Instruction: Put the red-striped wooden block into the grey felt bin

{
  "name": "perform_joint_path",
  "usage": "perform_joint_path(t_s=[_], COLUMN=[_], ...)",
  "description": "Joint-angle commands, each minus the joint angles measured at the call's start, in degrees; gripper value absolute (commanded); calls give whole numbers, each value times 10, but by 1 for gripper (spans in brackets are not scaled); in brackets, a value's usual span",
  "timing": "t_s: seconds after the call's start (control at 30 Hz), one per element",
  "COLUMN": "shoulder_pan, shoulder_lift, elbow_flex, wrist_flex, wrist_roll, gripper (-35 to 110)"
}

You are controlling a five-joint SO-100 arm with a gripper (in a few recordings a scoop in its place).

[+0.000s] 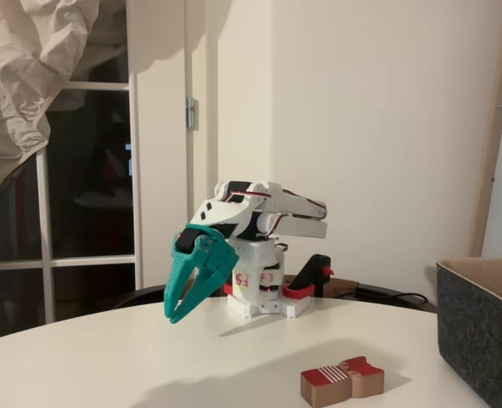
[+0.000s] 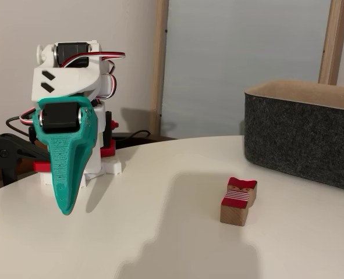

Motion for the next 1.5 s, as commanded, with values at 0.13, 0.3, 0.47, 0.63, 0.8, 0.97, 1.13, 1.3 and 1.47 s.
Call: perform_joint_path(t_s=[0.13, 0.3, 0.47, 0.63, 0.8, 0.97, 1.13, 1.3, 1.47], shoulder_pan=[10, 8, 7, -19, -85, -188, -308, -434, -509], shoulder_lift=[1, -5, -50, -142, -253, -332, -391, -404, -419], elbow_flex=[-3, -50, -156, -295, -432, -458, -459, -459, -460], wrist_flex=[-2, -3, -3, -4, -16, -157, -205, -205, -204], wrist_roll=[38, 62, 95, 137, 202, 310, 369, 371, 361], gripper=[0, 0, 0, 2, 6, 5, 9, 15, 15])
